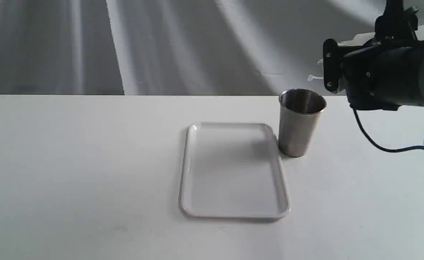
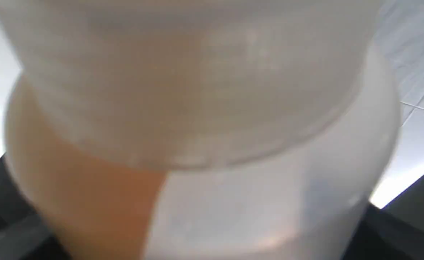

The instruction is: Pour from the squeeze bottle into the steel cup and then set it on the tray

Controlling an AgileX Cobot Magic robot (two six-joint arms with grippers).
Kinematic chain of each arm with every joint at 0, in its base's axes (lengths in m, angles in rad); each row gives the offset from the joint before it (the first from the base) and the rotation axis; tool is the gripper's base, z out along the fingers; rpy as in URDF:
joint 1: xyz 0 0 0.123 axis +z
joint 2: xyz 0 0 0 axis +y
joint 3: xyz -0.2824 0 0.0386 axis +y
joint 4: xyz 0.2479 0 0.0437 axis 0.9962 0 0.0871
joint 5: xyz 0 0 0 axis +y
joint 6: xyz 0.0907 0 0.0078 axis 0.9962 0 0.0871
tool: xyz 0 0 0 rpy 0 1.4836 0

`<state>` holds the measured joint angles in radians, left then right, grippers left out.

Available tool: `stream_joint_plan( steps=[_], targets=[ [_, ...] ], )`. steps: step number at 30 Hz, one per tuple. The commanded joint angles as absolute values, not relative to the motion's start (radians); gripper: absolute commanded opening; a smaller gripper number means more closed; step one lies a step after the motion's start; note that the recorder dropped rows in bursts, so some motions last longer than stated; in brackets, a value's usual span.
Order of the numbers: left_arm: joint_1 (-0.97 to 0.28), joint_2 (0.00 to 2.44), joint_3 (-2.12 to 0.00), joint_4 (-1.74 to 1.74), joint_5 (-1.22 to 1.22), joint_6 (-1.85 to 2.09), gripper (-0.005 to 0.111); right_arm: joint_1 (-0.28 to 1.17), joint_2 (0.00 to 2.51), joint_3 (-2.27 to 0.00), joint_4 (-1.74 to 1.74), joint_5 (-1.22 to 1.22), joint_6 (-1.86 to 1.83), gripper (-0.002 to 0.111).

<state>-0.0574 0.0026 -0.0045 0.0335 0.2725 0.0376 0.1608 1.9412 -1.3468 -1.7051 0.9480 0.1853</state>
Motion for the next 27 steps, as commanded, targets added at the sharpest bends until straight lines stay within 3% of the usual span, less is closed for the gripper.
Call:
stream_joint_plan(
  steps=[1, 16, 27],
  targets=[
    [-0.063, 0.0, 0.0, 0.033, 0.266, 0.032, 0.0, 0.161, 1.923, -1.347, -1.744, 0.973, 0.191, 0.0],
    [-0.063, 0.0, 0.0, 0.033, 0.266, 0.034, 0.0, 0.163, 1.923, -1.347, -1.744, 0.97, 0.268, 0.0],
    [-0.063, 0.0, 0.0, 0.033, 0.266, 0.032, 0.0, 0.163, 1.923, -1.347, -1.744, 0.972, 0.1, 0.0]
  ],
)
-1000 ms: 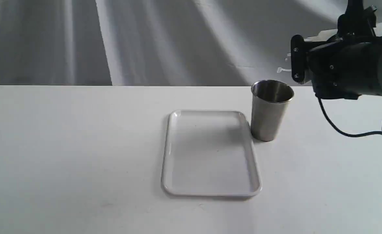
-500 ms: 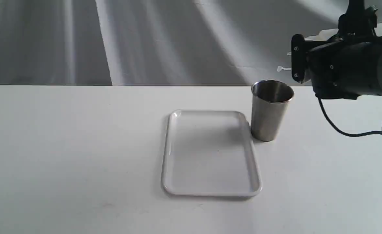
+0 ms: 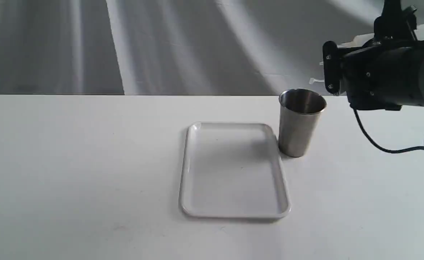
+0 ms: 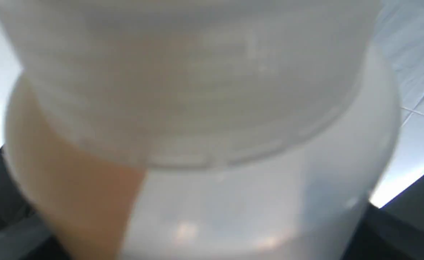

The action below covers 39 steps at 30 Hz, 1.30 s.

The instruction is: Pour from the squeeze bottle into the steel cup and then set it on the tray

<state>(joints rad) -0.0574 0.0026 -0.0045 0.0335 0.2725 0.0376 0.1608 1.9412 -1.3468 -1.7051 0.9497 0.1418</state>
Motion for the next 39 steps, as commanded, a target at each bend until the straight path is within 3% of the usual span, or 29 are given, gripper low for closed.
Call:
stream_joint_plan(
  steps=[1, 39],
  targets=[
    [-0.063, 0.0, 0.0, 0.033, 0.266, 0.032, 0.0, 0.163, 1.923, -1.347, -1.744, 0.972, 0.086, 0.0],
    [-0.063, 0.0, 0.0, 0.033, 0.266, 0.034, 0.0, 0.163, 1.923, -1.347, -1.744, 0.97, -0.025, 0.0]
  ],
)
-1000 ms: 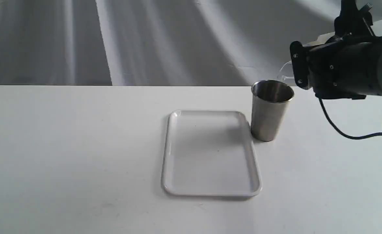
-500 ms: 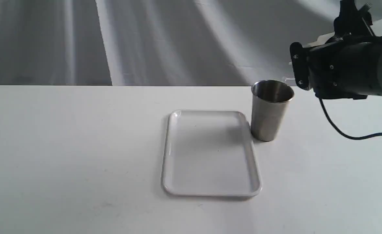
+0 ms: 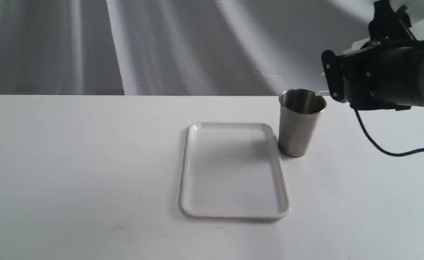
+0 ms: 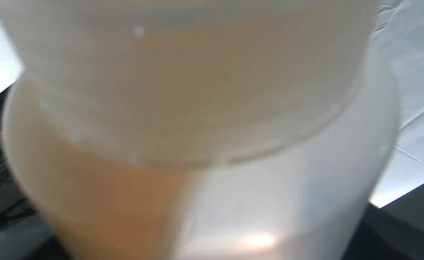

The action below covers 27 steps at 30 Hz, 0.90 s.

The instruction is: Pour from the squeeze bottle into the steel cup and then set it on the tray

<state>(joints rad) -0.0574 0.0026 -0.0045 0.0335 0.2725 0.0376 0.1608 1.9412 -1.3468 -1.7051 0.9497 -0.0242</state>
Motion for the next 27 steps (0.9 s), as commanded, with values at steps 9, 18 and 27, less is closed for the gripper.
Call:
stream_joint_plan(
  steps=[9, 18, 27],
  targets=[
    [-0.063, 0.0, 0.0, 0.033, 0.266, 0.032, 0.0, 0.163, 1.923, -1.347, -1.744, 0.968, -0.026, 0.0],
    [-0.063, 0.0, 0.0, 0.033, 0.266, 0.034, 0.0, 0.163, 1.923, -1.347, -1.744, 0.966, -0.03, 0.0],
    [-0.063, 0.0, 0.0, 0.033, 0.266, 0.034, 0.0, 0.165, 1.923, -1.347, -1.744, 0.966, -0.077, 0.0]
  ],
)
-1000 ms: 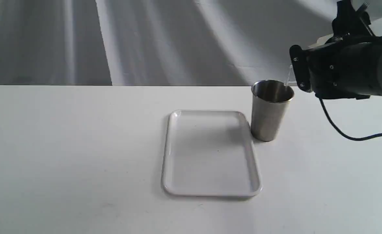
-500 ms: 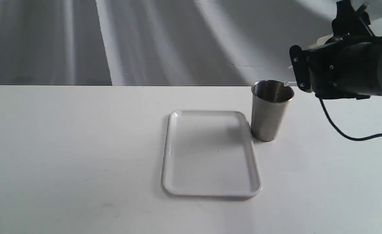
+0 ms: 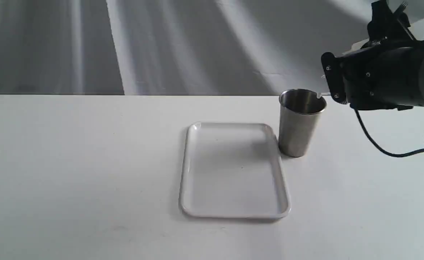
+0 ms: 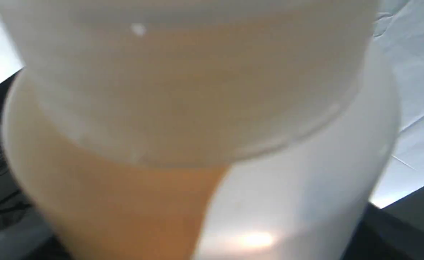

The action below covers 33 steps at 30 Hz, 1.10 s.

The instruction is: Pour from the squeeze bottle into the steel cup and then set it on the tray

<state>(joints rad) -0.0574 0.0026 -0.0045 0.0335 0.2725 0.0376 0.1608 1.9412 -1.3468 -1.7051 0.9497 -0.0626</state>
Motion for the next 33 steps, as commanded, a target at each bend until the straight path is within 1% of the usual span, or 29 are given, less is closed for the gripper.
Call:
stream_joint_plan(
  steps=[1, 20, 33],
  targets=[
    [-0.063, 0.0, 0.0, 0.033, 0.266, 0.032, 0.0, 0.165, 1.923, -1.347, -1.744, 0.966, -0.079, 0.0],
    [-0.063, 0.0, 0.0, 0.033, 0.266, 0.036, 0.0, 0.165, 1.923, -1.347, -1.744, 0.966, -0.061, 0.0],
    [-0.063, 0.0, 0.0, 0.033, 0.266, 0.034, 0.0, 0.165, 1.923, -1.347, -1.711, 0.97, 0.201, 0.0]
  ],
)
